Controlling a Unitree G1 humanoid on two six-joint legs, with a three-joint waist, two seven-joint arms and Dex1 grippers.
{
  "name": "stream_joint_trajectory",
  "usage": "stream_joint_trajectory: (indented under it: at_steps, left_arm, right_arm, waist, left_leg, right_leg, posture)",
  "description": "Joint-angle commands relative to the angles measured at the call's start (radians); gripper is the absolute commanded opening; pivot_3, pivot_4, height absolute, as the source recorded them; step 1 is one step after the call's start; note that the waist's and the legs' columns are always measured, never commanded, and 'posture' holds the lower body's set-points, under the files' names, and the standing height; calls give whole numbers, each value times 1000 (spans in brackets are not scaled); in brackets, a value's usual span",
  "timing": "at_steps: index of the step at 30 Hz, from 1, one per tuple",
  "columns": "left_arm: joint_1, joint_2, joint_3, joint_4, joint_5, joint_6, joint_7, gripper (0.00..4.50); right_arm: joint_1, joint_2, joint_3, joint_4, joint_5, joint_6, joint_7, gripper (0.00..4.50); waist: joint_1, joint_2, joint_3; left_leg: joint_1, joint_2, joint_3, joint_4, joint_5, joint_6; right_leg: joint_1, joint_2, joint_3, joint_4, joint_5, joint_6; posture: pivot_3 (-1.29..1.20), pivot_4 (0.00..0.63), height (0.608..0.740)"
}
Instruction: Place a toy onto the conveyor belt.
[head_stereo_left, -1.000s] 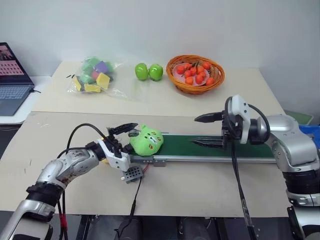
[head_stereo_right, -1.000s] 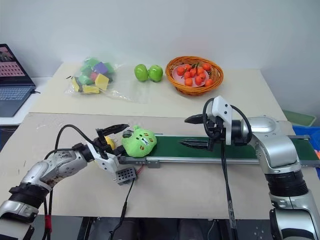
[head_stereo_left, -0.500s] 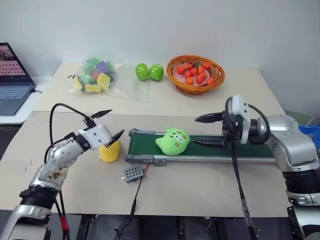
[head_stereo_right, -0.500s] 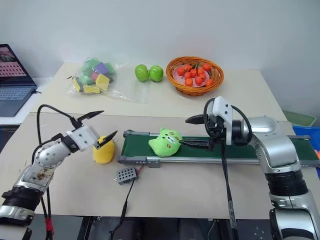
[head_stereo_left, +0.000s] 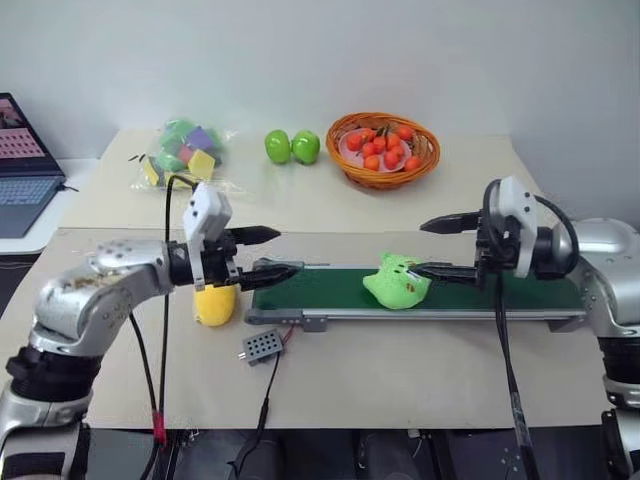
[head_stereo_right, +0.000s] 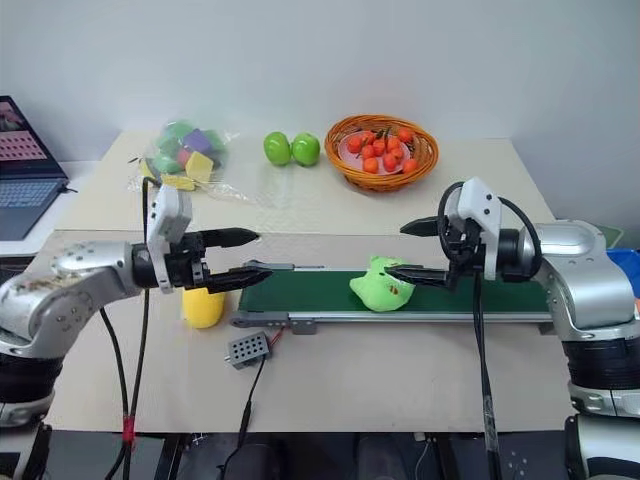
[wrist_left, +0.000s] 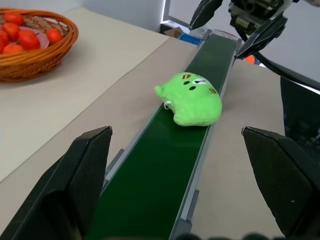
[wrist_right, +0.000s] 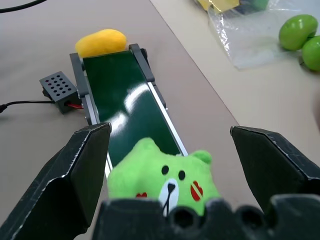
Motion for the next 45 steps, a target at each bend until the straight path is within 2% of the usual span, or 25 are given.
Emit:
stream_joint_trajectory:
  at_steps: [1,12,26,45]
  left_arm:
    - [-47,17,10,-2,29,8,-37,4431]
    - [-184,-37,29,114,116,-5,-49,4431]
    - [-208,-105,41,106,112,26,-18,4431]
    - [-241,-122,45,131,117,53,-38,4431]
  right_arm:
    - [-20,-14,-42,-38,23,-6,-8,4500]
    - [-16,-10,-56,-71,46,19,-37,4500]
    - [2,-14,-71,-102,67,29,-67,4500]
    - [10,0,-68,-127,95,40,-103,4500]
  waist:
    - [0,0,0]
    - [5,0,0]
    - [5,0,0]
    - [5,0,0]
  left_leg:
    - [0,0,0,0,0,0]
    - [-1,0,0,0,0,0]
    - [-1,0,0,0,0,0]
    - [-1,0,0,0,0,0]
  right_leg:
    - [0,0,0,0,0,0]
    - [1,0,0,0,0,0]
    - [1,0,0,0,0,0]
    - [1,0,0,0,0,0]
  posture:
    - [0,150,738]
    - [0,150,738]
    - [0,150,738]
    - [0,150,738]
